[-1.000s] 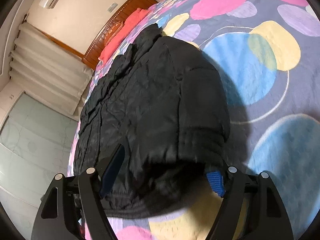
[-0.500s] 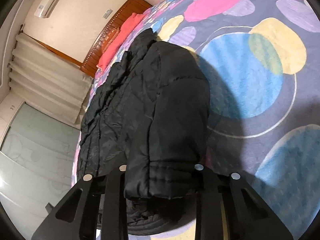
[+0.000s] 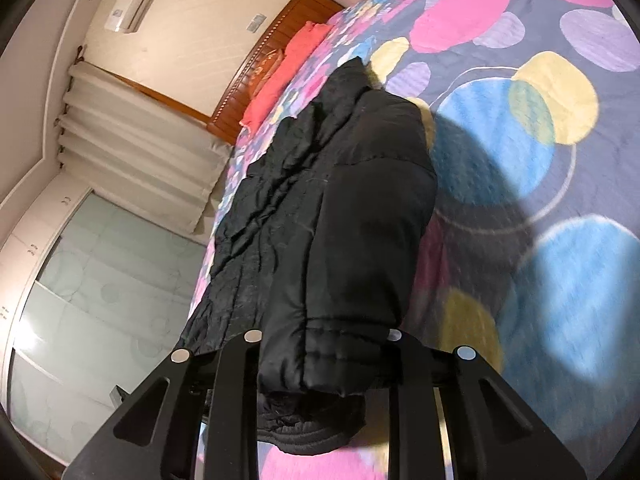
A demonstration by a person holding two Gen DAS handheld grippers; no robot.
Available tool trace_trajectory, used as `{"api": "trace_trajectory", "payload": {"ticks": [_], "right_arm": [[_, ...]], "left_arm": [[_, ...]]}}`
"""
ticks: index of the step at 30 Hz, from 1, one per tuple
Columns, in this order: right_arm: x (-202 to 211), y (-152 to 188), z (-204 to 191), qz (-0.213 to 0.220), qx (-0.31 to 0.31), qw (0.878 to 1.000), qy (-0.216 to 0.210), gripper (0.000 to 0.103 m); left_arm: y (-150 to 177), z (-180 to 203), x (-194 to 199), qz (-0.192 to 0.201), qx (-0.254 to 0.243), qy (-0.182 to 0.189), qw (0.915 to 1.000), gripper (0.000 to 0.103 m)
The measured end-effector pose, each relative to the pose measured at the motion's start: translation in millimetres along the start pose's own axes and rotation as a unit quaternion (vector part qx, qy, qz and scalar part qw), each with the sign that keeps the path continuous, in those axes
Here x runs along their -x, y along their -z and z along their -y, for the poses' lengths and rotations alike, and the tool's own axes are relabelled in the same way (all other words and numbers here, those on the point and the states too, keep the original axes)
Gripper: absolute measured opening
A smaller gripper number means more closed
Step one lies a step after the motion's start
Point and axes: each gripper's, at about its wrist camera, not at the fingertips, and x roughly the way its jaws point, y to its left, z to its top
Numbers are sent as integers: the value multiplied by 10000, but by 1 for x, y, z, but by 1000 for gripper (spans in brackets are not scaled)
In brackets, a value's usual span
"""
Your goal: Fold large clothes
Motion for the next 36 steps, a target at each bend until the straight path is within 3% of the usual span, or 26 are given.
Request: {"api": "trace_trajectory", "payload": {"ticks": [8,17,26,30,36], "right_arm": [[31,17,-3,-44,-97,9997,-210,23],[3,-59,-84,397,740,9929,-841,22],[-76,-162,-113,673,887,9921,-579,22],[-133,-205,-105,558,777,9952,-186,22],[-222,-244,-59,186,441,9964,698,22]], "left_arm": [[7,7,34,-14,-28,145,9999,14],[-51,67,10,240,-401,614,9970,13],[-153,113,-87,500,-577,333,9965,13],[-189,128,-151,481,-764,-49,9959,13],[-209,127,-242,309,-1205,-852,9886,13]]}}
